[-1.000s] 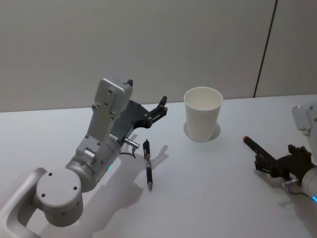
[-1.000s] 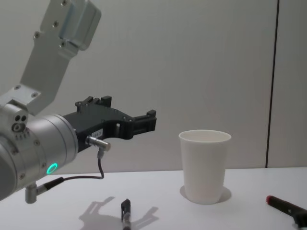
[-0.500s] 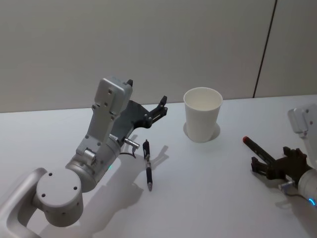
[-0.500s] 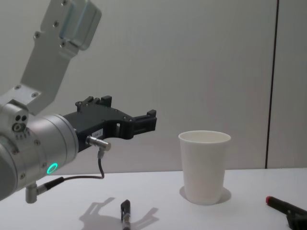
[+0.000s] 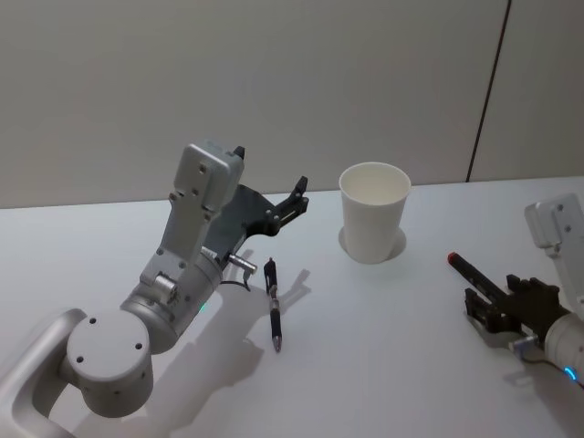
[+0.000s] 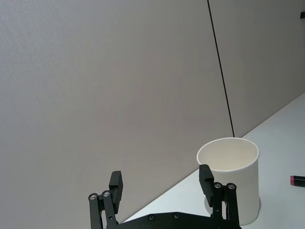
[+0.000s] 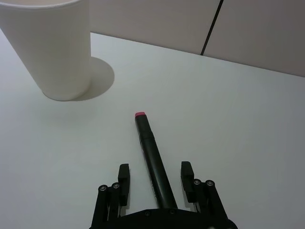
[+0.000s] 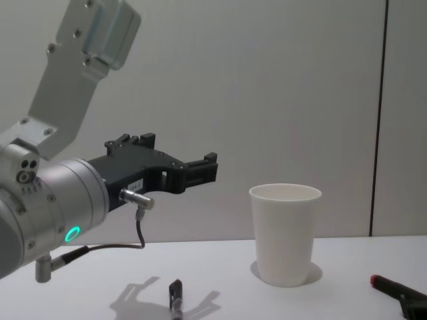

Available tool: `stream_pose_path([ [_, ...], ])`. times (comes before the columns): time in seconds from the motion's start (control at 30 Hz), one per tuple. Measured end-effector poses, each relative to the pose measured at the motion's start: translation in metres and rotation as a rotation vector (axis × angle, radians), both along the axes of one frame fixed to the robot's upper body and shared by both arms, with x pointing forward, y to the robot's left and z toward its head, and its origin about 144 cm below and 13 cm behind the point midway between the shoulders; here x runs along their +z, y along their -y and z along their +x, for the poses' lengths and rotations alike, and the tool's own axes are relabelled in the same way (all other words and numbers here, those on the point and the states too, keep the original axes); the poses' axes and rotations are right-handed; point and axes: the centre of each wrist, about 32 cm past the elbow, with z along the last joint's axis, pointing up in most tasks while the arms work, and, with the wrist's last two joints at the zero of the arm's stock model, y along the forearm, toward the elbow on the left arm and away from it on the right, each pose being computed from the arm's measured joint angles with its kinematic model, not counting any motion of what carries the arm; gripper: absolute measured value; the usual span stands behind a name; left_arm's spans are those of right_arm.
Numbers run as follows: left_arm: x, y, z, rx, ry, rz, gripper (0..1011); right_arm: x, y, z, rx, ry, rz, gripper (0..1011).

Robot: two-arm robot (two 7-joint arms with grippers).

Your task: Place the pen into the pen holder.

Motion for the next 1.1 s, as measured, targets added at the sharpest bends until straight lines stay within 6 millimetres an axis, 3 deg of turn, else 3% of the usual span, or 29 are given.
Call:
stream_pose_path([
  [1.1, 0.0000, 0.0000, 0.0000, 0.000, 0.000, 0.000, 1001, -0.0032, -0.0003, 0.0014, -0.120, 0.015, 0.041, 445],
])
